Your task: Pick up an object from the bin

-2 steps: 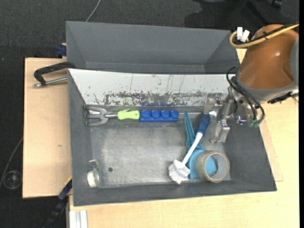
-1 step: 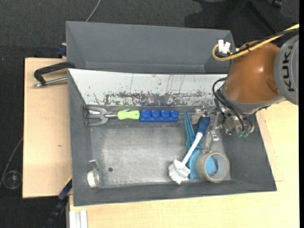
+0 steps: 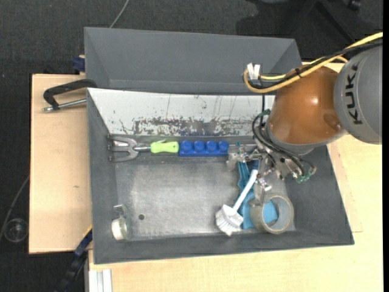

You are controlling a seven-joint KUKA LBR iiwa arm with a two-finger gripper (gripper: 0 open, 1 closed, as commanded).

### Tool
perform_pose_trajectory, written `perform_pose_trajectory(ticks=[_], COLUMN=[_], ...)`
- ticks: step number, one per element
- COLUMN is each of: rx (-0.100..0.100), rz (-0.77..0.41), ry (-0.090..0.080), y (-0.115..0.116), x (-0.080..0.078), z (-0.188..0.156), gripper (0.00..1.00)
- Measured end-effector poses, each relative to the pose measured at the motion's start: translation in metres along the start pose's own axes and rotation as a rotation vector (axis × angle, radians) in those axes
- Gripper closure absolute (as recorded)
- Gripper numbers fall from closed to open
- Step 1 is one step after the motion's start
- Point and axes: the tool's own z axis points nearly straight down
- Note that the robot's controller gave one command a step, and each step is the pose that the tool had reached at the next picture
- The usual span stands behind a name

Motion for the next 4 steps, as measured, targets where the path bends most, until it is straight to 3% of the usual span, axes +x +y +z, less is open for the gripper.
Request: perform_pose_trajectory(ticks=[1,2,3,4], rx=[0.0,0.002,0.0,0.0], rz=[-0.212,-0.39,-0.339,-0.339], ry=[-0.003,-0.004,-0.006,-0.006], y=[0.021,0.027,0.008,0.008], x=[0.012,0.002,-0.013,-0.013], z=[0.02,0.049,0.068,0.068], gripper=[0.0,0.0,1.0,1.0])
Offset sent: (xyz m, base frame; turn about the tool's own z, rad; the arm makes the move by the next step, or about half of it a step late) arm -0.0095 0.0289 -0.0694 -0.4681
